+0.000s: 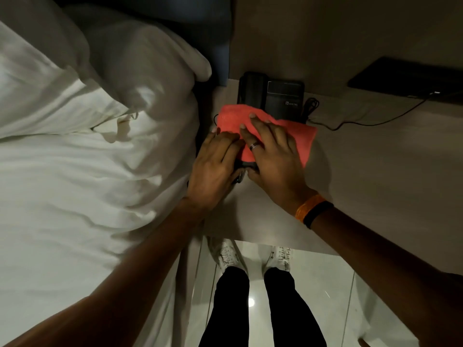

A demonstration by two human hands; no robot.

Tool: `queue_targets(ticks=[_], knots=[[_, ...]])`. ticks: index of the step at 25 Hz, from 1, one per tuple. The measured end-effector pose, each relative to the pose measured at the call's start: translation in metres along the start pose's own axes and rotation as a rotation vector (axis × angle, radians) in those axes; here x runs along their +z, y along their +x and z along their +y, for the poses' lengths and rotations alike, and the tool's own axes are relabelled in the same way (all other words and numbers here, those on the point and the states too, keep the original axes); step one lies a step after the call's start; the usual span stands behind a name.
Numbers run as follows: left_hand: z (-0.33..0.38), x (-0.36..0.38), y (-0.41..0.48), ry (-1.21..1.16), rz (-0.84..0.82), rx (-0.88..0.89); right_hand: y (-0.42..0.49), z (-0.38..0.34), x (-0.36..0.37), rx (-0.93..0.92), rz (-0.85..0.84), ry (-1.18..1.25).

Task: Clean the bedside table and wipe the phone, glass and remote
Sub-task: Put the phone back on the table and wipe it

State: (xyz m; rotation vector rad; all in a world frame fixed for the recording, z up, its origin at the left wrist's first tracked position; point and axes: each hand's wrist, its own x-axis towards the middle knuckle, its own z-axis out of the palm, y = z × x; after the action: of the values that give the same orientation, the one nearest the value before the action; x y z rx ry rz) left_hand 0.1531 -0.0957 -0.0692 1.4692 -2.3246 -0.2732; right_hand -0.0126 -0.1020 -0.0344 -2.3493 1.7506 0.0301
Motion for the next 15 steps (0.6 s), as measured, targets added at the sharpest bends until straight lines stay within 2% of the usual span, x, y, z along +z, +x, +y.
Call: queue_targets(ticks=[5,7,10,12,14,15], knots=[[0.007,0.007,-0.013,0.052,0.089,0.082,-0.029,-0.005,0.022,-0.060,0.218,0.021],[0.011,0.007,-0.021,0.088,0.049,0.093,-0.040,-0.009,0.023,-0.076,0.192,0.083],[0.022,-0.002,-0.036,0.079,-0.028,0.081,-0.054,-0.011,0.013,-0.074,0.050,0.206],[0.029,-0.013,-0.040,0.030,-0.024,0.087,-0.059,-0.009,-0.001,-0.023,-0.030,0.307],[0.031,-0.028,-0.029,-0.061,0.016,0.050,-0.053,-0.003,-0.023,0.098,-0.010,0.401],[0.028,-0.036,-0.018,-0.113,0.035,-0.007,-0.045,0.001,-0.035,0.181,0.068,0.450]])
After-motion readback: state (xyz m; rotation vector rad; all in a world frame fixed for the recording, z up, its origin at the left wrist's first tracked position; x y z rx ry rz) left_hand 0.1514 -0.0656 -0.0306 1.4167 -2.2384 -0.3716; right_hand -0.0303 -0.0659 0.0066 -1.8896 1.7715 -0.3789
